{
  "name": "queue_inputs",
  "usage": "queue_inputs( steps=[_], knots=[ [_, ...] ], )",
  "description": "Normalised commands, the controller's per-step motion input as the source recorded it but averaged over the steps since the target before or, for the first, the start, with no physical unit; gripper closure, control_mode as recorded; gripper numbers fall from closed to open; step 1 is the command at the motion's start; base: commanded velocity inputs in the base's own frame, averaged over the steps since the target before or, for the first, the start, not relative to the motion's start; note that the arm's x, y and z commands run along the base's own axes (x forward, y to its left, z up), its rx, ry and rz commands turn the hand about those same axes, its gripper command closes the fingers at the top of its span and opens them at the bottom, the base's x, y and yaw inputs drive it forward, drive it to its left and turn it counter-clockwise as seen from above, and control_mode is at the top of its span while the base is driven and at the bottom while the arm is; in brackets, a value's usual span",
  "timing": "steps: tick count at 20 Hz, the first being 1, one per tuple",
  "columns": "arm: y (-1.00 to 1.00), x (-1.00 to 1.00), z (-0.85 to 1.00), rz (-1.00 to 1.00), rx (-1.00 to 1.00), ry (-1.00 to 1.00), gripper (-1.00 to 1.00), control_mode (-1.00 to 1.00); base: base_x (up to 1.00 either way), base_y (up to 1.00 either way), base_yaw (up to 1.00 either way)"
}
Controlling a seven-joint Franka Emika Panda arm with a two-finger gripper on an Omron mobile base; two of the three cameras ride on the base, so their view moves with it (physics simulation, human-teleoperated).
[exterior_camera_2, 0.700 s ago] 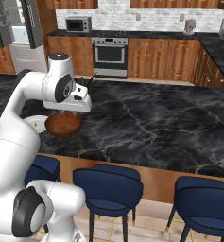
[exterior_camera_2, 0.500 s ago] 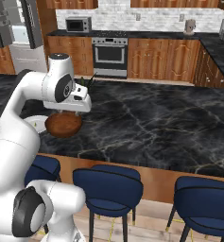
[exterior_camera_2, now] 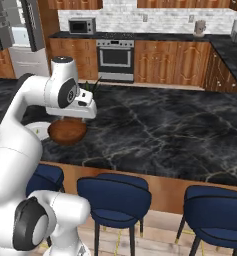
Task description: Pick the chicken drumstick and lemon wedge from their plates and place them in the bowl. Then put the bowl in the fridge.
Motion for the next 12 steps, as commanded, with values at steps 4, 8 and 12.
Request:
queue_inputs(
  steps=[4,8,12],
  knots=[
    [0.00,0.00,0.00,0.00,0.00,0.00,-1.00,1.00,-0.46,0.48,-0.14],
    [0.00,0.00,0.00,0.00,0.00,0.00,-1.00,1.00,-0.36,0.69,-0.17],
    [0.00,0.00,0.00,0.00,0.00,0.00,-1.00,1.00,-0.21,0.73,-0.15]
  ],
)
